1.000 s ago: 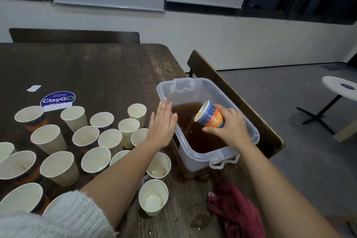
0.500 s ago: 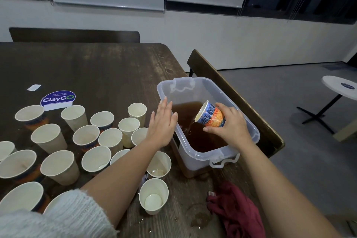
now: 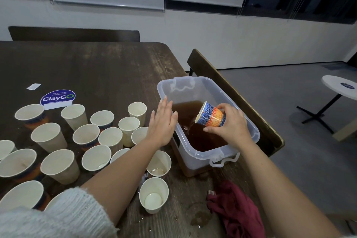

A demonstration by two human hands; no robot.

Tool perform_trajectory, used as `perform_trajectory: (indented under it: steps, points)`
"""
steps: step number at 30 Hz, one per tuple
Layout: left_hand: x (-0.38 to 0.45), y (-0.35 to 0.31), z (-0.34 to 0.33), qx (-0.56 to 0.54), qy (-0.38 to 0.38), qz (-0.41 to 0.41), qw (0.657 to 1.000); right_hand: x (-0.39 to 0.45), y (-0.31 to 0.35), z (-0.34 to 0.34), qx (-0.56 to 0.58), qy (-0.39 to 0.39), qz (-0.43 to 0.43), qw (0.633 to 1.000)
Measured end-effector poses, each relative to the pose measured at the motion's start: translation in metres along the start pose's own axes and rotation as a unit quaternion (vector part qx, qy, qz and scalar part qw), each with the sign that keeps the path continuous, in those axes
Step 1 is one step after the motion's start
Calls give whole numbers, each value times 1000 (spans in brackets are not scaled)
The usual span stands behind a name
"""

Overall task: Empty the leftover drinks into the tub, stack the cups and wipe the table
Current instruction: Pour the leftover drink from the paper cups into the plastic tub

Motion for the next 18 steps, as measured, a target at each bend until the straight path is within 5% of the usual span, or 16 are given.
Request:
perform_trajectory:
  steps: [18]
  points:
    - [0, 0, 1, 2, 0, -3, 1000, -1, 4, 0, -48, 19, -3, 999]
Point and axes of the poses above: each hand's wrist, its own x-axis towards the middle knuckle, its own z-axis out of the back of the hand, y = z × x, the point moved 6 cm from there along x, towards the middle knuckle, and after that the axes turned 11 degrees about y, right-handed, at the moved point
